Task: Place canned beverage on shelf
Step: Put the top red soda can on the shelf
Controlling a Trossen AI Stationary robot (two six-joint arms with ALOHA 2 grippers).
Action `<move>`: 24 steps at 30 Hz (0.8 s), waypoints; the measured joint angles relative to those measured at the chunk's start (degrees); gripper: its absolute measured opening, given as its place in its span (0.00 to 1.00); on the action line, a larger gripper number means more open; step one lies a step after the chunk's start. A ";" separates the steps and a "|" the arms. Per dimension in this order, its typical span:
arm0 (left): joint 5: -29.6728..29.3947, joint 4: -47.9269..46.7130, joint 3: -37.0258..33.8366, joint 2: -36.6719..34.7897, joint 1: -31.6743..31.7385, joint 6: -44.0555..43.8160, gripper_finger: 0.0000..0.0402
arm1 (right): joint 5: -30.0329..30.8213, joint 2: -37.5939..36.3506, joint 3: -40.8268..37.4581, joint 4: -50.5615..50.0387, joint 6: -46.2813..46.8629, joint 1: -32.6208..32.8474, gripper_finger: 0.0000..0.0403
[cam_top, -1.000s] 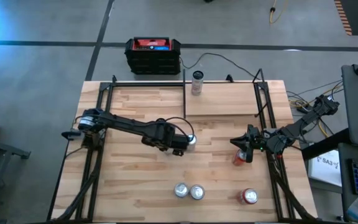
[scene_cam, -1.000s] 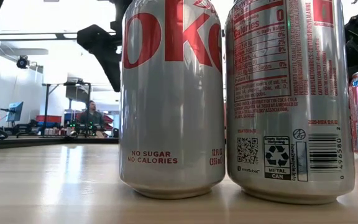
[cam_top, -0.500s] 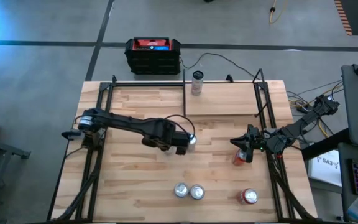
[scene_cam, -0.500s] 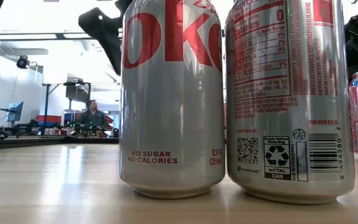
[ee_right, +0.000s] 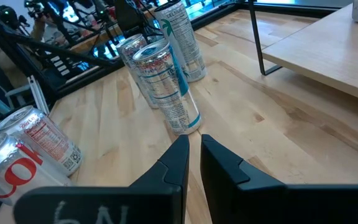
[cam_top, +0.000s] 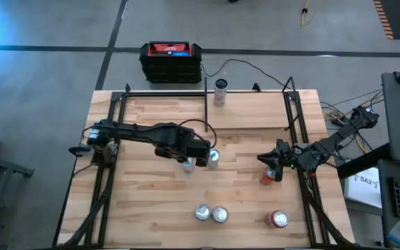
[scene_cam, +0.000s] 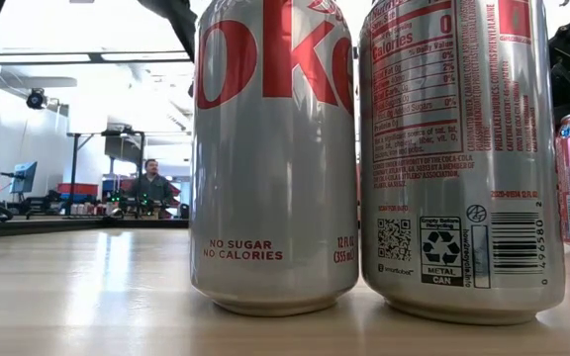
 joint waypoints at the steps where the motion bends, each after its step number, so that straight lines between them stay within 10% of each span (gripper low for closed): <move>1: -0.08 -0.46 0.62 0.00 0.00 -0.14 0.99 | 0.00 0.00 0.01 0.00 0.00 0.00 0.07; 12: -10.63 -4.32 1.06 -4.53 -1.05 5.36 0.99 | -0.01 0.00 0.01 0.00 0.01 0.00 0.07; 24: -23.57 23.08 -42.68 -35.63 0.24 13.21 0.99 | -0.01 0.00 0.00 0.01 0.01 0.01 0.07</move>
